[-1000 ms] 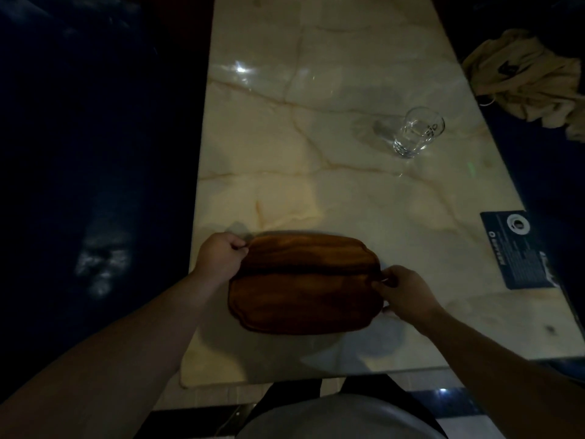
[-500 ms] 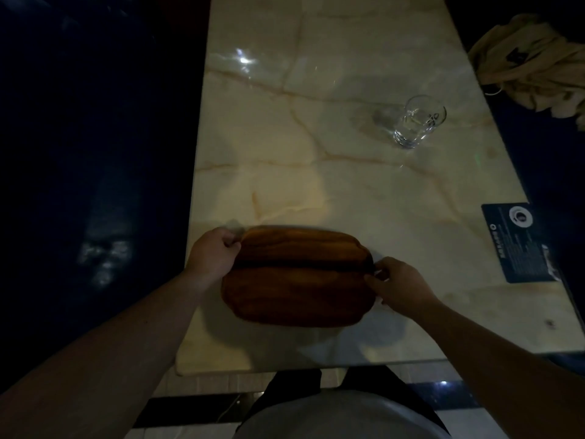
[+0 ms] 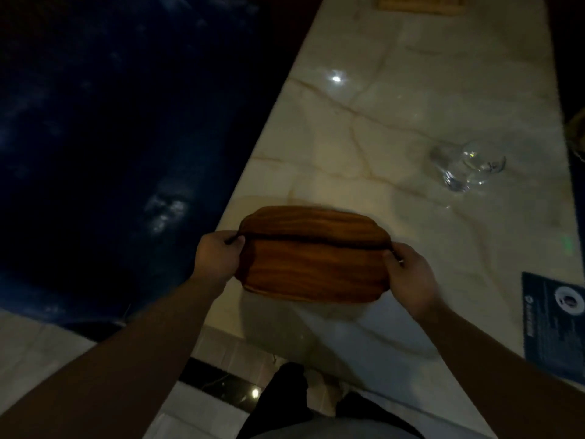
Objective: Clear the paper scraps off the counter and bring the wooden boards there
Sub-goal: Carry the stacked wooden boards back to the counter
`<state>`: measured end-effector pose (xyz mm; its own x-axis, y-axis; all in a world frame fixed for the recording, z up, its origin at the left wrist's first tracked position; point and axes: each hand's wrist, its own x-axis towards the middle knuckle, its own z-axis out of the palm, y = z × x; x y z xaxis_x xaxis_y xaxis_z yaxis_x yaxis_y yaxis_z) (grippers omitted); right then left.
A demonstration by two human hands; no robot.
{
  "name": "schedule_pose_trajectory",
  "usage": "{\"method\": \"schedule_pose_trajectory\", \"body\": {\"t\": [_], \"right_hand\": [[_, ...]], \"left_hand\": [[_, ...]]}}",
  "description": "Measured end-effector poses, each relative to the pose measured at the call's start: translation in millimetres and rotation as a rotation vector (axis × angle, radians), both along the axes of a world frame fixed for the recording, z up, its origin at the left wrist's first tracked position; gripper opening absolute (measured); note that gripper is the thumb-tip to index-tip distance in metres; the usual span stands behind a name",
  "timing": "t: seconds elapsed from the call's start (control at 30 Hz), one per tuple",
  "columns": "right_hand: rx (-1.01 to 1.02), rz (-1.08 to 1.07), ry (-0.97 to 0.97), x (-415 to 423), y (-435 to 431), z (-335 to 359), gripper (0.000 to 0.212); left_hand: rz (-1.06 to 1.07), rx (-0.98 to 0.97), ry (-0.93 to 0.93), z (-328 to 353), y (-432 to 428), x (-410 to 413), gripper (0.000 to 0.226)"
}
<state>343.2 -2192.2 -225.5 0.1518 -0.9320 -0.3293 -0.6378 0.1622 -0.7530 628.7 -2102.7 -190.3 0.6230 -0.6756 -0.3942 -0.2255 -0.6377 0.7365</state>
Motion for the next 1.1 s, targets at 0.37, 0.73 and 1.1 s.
{"method": "schedule_pose_trajectory", "body": {"t": [0.37, 0.73, 1.1], "right_hand": [[-0.138, 0.477, -0.094, 91.8, 8.3, 65.0, 0.036], [-0.147, 1.046, -0.251, 224.3, 260.0, 132.8, 0.035], [-0.045, 1.561, -0.382, 261.0, 623.6, 162.0, 0.029]], "left_hand": [[0.609, -0.157, 0.053, 65.1, 164.0, -4.2, 0.016], [1.165, -0.36, -0.054, 121.2, 483.1, -45.0, 0.019], [1.587, -0.384, -0.202, 159.2, 809.8, -170.8, 0.026]]}}
